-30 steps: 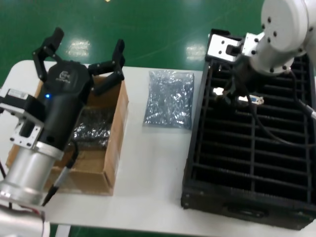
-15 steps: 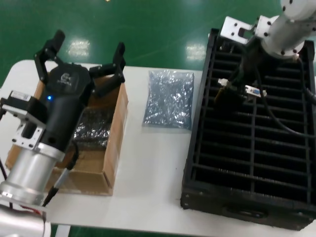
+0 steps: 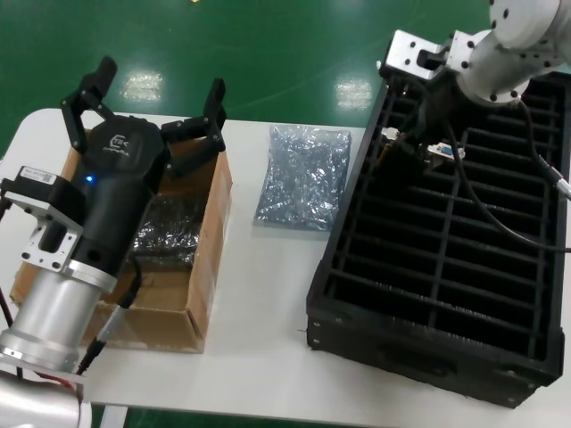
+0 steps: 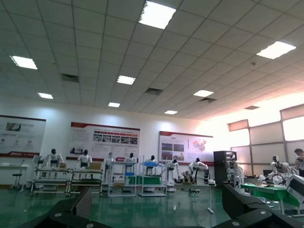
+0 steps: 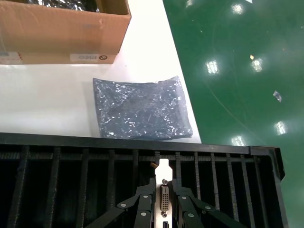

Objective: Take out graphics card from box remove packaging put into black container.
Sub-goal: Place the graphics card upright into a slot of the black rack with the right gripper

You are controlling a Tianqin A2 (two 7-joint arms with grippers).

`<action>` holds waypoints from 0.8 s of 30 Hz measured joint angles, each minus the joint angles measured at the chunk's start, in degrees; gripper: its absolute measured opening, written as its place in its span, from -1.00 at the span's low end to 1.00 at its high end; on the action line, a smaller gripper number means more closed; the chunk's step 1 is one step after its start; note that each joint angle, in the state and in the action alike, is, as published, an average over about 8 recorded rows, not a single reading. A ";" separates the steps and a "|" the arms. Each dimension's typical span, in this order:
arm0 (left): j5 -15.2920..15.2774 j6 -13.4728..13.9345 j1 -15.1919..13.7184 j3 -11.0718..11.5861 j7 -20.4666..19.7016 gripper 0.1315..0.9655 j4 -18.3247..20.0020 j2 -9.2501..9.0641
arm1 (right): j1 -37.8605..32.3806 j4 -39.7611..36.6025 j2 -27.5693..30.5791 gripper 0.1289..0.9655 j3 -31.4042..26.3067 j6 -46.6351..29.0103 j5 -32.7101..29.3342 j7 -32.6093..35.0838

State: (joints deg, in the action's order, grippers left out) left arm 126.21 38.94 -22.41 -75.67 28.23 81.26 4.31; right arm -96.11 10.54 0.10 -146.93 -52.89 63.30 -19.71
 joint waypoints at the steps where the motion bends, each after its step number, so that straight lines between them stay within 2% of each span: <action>1: 0.00 0.01 0.02 0.01 0.01 1.00 0.02 0.01 | -0.02 -0.10 -0.02 -0.86 -1.52 0.45 1.32 0.01; 5: 0.01 0.05 0.12 0.03 0.04 1.00 0.08 0.07 | -0.04 -0.42 -0.07 -0.86 -6.51 1.56 5.23 -0.17; 9: 0.01 0.11 0.19 0.03 0.07 1.00 0.10 0.13 | -0.09 -0.79 -0.08 -0.86 -9.08 1.74 6.67 -0.53; 24: -0.04 0.22 0.30 -0.12 0.32 1.00 -0.03 0.08 | 1.97 0.46 -0.09 -0.86 -10.77 3.82 6.46 -1.07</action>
State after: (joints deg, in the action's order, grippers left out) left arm 126.17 39.16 -22.11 -75.80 28.55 81.22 4.39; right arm -94.14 11.00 0.00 -157.70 -49.07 69.76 -20.78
